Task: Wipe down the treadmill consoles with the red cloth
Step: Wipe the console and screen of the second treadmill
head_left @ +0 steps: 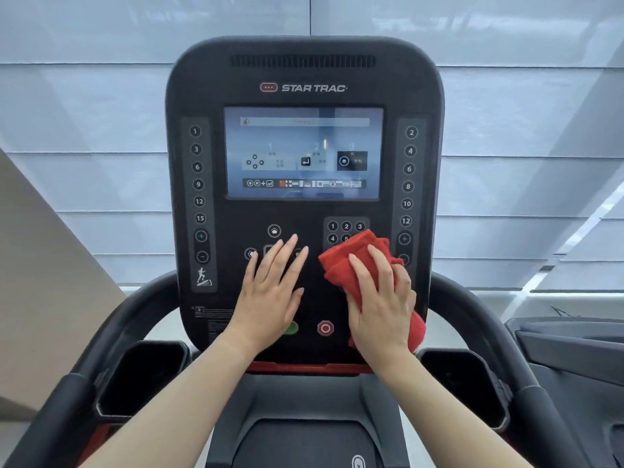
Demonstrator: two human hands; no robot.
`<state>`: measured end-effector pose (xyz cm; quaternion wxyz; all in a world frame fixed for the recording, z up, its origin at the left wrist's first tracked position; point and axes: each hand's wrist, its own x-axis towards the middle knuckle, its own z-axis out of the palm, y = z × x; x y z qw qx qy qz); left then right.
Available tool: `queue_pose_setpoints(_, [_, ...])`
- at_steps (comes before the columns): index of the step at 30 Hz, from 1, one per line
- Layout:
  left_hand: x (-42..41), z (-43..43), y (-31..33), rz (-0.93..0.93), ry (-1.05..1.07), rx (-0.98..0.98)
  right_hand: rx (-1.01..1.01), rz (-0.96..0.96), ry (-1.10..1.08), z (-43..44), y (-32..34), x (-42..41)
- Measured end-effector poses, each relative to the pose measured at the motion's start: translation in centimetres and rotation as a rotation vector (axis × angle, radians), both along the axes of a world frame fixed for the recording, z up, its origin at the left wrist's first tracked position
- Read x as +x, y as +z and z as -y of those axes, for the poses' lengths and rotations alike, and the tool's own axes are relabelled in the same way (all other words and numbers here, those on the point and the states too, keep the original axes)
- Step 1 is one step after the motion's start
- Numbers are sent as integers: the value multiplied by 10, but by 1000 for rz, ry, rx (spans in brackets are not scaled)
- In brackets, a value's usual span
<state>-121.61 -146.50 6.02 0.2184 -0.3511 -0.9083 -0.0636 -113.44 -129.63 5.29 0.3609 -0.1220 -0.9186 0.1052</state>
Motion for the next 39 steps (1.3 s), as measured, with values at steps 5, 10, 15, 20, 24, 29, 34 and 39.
queue_pose_setpoints(5, [5,18,-7,24,20,-24,93,29,51,9,-30,20])
queue_pose_setpoints(10, [8,52,-15,56,95,-9,-2,8,18,4,-26,17])
queue_pose_setpoints(15, [6,80,-20,95,107,-1,-34,-19,-55,25,-27,9])
queue_pose_setpoints(20, [6,97,-27,107,39,-9,132,31,17,46,-39,11])
queue_pose_setpoints(24, [3,119,-30,92,-3,-13,140,42,39,64,-28,-2])
queue_pose_setpoints(29, [-5,142,-29,91,-12,-64,54,13,44,105,-5,-35])
queue_pose_setpoints(34, [-10,157,-29,95,-44,-72,19,22,-5,136,-22,-31])
queue_pose_setpoints(39, [-34,164,-13,109,-45,35,28,30,21,138,-13,-39])
